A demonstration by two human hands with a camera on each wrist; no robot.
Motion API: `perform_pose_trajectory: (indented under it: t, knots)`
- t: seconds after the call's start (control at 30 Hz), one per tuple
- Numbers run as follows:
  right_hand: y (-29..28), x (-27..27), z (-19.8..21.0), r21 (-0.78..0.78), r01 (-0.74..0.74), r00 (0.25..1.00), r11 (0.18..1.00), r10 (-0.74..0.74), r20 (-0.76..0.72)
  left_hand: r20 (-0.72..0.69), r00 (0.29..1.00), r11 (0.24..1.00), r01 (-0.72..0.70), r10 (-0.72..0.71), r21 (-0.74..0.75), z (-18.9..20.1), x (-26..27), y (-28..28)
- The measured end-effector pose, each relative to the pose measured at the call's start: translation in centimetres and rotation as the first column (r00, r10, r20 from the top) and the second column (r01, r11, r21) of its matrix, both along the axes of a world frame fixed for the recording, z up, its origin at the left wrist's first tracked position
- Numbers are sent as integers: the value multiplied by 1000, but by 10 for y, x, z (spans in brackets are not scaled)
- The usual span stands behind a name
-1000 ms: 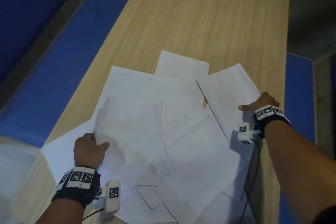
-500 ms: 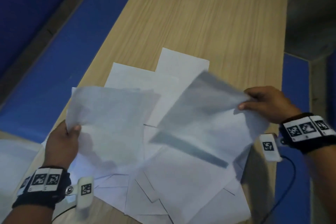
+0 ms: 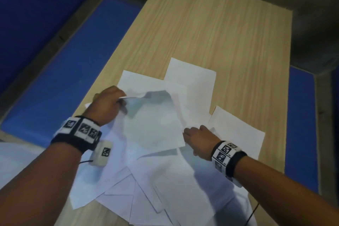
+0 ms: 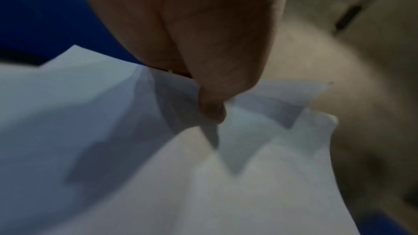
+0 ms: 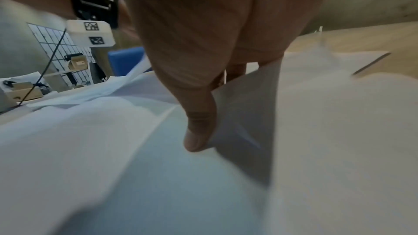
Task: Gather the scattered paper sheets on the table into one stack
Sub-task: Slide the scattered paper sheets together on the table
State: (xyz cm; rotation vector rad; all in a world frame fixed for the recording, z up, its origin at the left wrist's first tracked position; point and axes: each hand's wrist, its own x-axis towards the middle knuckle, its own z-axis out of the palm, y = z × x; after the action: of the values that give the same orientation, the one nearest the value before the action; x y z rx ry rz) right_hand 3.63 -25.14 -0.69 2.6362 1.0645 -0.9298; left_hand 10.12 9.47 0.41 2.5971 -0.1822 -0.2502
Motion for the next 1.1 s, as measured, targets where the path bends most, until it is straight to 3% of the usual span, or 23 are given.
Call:
perform_pose_trajectory:
  t: [0.13, 0.27, 0.53, 0.67, 0.73, 0.9, 1.1]
  knots:
    - [7, -5, -2, -51, -30, 993, 998, 35, 109, 56, 983, 977, 168, -177, 127, -27, 39, -42]
    - [14, -7, -2, -77, 29, 993, 997, -19, 120, 24, 936, 901, 332, -352, 279, -53, 70, -71]
    - [14, -2, -8, -44, 194, 980, 980, -192, 42, -144, 878, 648, 439, -457, 623, -65, 102, -91]
    - [13, 0, -8, 15, 233, 972, 972, -234, 28, -191, 861, 638, 482, -471, 601, -55, 111, -90]
    - [12, 0, -10, 33, 232, 972, 972, -233, 35, -149, 861, 640, 467, -486, 610, -55, 114, -87]
    - [12, -1, -11, -62, 157, 988, 986, -157, 13, -124, 853, 637, 468, -507, 612, -37, 111, -85]
    - [1, -10, 1, -30, 165, 985, 986, -167, -43, -159, 896, 860, 443, -415, 251, -1, 104, -67]
